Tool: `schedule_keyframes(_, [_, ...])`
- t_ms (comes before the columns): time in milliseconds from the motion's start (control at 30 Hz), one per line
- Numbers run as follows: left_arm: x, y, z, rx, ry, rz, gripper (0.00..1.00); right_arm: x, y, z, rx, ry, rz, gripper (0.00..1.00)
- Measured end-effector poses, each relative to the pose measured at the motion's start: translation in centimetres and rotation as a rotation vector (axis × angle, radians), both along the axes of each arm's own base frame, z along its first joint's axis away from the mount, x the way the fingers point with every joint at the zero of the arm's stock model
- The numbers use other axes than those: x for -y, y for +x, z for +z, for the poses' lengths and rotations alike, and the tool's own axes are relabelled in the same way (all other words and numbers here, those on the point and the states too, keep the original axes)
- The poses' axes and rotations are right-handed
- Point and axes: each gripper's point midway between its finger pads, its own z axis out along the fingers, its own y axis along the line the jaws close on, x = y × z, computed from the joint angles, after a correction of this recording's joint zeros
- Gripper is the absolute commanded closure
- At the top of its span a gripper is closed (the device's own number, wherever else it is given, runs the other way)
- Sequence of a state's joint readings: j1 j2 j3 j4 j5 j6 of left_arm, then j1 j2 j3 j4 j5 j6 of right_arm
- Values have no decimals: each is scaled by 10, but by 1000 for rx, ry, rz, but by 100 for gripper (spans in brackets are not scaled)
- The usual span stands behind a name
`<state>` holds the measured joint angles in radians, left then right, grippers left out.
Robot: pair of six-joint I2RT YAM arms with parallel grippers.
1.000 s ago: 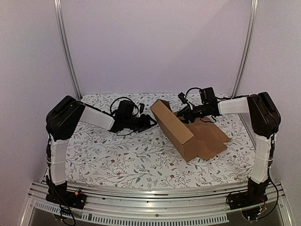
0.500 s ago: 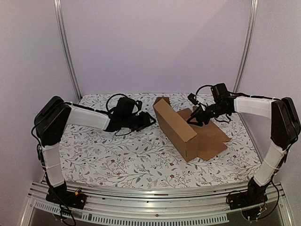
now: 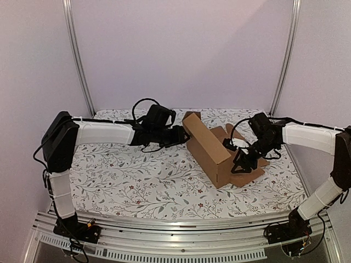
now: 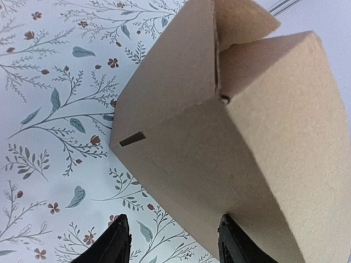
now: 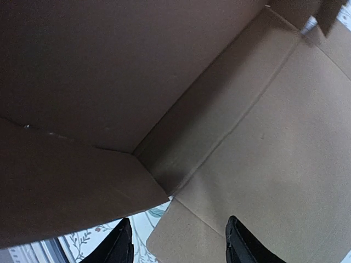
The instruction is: Fold the paper box
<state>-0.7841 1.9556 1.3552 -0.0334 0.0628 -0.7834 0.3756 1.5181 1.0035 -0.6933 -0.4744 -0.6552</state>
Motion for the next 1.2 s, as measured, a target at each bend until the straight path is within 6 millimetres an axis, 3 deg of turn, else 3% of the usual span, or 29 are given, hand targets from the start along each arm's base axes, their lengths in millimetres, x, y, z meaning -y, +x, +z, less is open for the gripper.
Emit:
schedule_keyframes(200, [4, 17, 6, 38, 13, -12, 45, -60, -55, -1, -17, -12, 238, 43])
schedule_keyframes(300, [0, 22, 6, 45, 25, -16, 44, -93, -73, 9, -33, 22, 326, 42])
schedule_keyframes(400, [-5, 26, 5, 50, 36, -19, 44, -116, -70, 29, -39, 76, 335, 41])
schedule_keyframes(500, [-9, 26, 0, 47, 42, -28, 44, -122, -64, 42, -26, 104, 318, 39])
schedule_keyframes(600, [-11, 24, -2, 40, 43, -42, 44, -110, -67, 40, -47, 85, 302, 38])
schedule_keyframes(700, [-9, 23, 0, 47, 39, -63, 44, -84, -71, 39, -92, 54, 270, 38])
schedule_keyframes(900, [-11, 29, 14, 112, 84, -82, 40, -25, -53, 70, -82, 69, 166, 38])
schedule_keyframes(967, [-9, 32, 31, 155, 84, -96, 39, -5, -34, 88, -47, 98, 112, 38])
schedule_keyframes(1100, [11, 40, 84, 266, 26, -147, 37, 31, 16, 122, 57, 166, -4, 39])
schedule_keyframes(1200, [25, 39, 115, 339, 1, -180, 36, 55, 65, 135, 119, 211, -90, 38])
